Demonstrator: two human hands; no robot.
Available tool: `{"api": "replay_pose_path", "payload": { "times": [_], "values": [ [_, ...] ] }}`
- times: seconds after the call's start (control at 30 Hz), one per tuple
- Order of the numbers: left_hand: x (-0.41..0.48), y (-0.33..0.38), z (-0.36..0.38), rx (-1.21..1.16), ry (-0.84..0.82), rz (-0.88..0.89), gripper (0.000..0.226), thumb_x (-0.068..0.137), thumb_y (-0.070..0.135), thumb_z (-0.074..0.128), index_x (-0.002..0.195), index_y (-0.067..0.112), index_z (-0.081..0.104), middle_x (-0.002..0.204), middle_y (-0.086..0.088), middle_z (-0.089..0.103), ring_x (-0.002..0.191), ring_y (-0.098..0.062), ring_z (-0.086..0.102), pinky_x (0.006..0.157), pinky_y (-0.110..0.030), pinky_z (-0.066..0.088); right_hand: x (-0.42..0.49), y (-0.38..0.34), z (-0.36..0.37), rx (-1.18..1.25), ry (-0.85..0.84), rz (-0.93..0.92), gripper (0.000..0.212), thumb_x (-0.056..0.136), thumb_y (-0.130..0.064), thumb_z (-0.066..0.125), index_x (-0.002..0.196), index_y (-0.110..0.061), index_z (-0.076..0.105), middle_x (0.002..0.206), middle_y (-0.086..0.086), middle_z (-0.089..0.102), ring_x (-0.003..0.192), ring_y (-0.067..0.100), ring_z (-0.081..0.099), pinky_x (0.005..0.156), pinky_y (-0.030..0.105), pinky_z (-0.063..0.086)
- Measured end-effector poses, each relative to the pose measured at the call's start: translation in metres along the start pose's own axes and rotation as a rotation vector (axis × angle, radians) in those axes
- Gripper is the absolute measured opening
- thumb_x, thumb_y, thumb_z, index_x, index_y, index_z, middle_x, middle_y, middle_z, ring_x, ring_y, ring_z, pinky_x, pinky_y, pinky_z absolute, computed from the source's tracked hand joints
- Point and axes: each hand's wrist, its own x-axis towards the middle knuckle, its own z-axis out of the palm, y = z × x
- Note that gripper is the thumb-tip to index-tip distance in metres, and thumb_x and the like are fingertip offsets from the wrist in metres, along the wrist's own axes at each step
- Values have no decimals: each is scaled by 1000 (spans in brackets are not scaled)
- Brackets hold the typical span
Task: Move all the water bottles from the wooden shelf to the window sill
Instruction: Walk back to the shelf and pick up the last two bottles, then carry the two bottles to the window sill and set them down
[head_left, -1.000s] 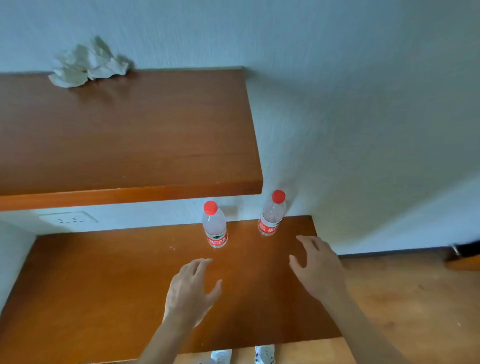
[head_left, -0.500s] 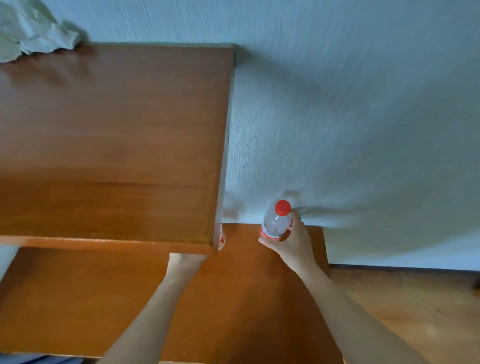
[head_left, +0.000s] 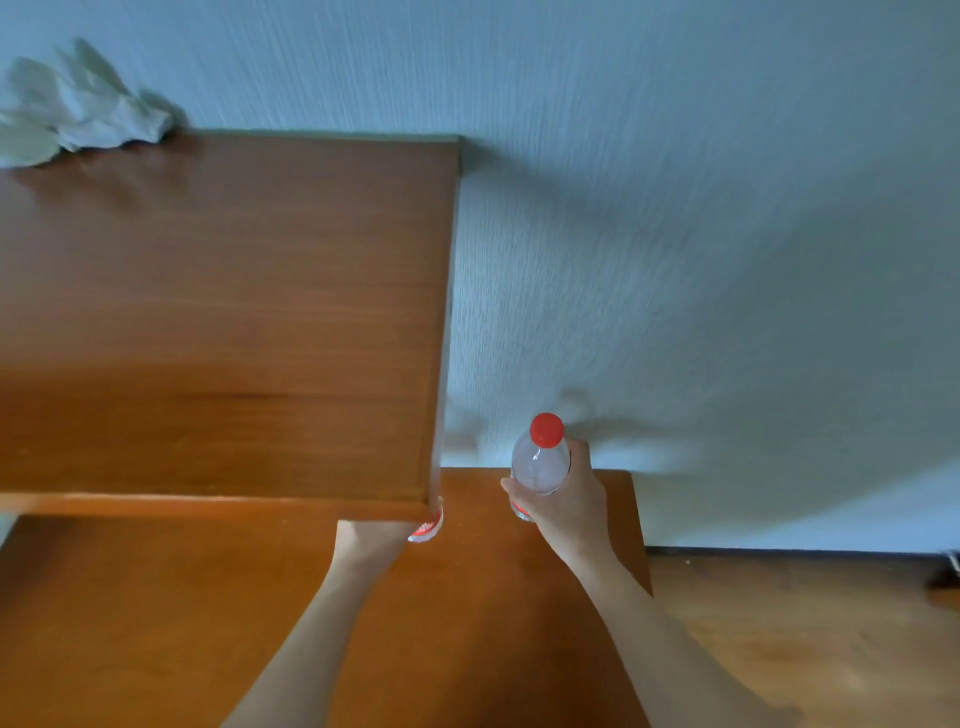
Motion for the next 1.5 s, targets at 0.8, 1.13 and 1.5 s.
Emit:
{"api": "replay_pose_path", "payload": {
  "times": [0.8,1.13,1.5],
  "values": [
    [-124,17,-102,-320,284,295,73,58,58,78,119,26,52,95,11,67,96,-13,67,67,-16,54,-104,-115,34,265,-225,-211,81,51,-74,71,121,-50,38,122,-16,52,113,13,54,99,35,49],
    [-216,-23,-151,-344,778,169,72,58,55,77,117,21,55,96,2,66,92,-16,67,68,-17,54,-158,-152,99,289,-702,-524,77,63,-67,76,129,-58,37,118,-34,51,114,-13,51,74,3,48],
    [-400,-93,-140,-430,1368,-135,54,60,42,82,105,22,60,89,-5,69,82,-22,68,71,-36,57,-309,-154,148,269,-1345,-657,72,57,-64,75,122,-47,48,111,-22,61,107,1,59,78,14,51]
  ]
}}
